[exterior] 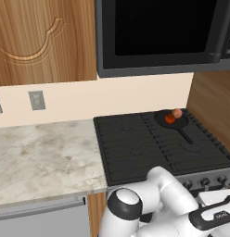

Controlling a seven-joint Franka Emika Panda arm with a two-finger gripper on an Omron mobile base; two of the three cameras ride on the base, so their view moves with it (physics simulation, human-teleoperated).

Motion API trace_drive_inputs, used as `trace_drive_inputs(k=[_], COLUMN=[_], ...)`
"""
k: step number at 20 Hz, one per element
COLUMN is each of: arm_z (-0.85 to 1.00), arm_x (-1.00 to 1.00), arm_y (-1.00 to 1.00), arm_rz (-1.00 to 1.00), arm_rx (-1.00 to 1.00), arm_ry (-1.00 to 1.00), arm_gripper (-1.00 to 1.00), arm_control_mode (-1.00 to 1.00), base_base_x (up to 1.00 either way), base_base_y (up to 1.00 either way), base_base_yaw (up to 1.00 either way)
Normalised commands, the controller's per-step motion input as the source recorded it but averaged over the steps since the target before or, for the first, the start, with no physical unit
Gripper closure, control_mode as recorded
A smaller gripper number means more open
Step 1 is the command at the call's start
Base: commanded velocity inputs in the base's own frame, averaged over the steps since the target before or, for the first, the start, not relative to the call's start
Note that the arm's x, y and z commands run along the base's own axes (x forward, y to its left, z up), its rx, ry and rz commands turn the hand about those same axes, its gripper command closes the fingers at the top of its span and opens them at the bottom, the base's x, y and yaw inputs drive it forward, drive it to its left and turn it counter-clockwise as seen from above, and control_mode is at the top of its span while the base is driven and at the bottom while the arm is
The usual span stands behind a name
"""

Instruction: Place the pan on the rear right burner on the stove. Then place the tomato and the onion in the pan and turn on the rear right burner.

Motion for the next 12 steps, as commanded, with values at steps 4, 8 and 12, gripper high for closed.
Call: trace_drive_inputs(k=[4, 8, 12], arm_z=[-0.24, -0.32, -0.18], arm_x=[0.06, 0.07, 0.07], arm_y=[0.0, -0.01, -0.13], arm_rz=[0.0, 0.0, 0.0], arm_rx=[-0.01, -0.04, -0.03], arm_ry=[0.0, 0.0, 0.0], arm_gripper=[-1.0, -1.0, -1.0], arm_control_mode=[-1.0, -1.0, -1.0], base_base_x=[0.0, 0.0, 0.0], base_base_y=[0.0, 0.0, 0.0], base_base_yaw=[0.0, 0.0, 0.0])
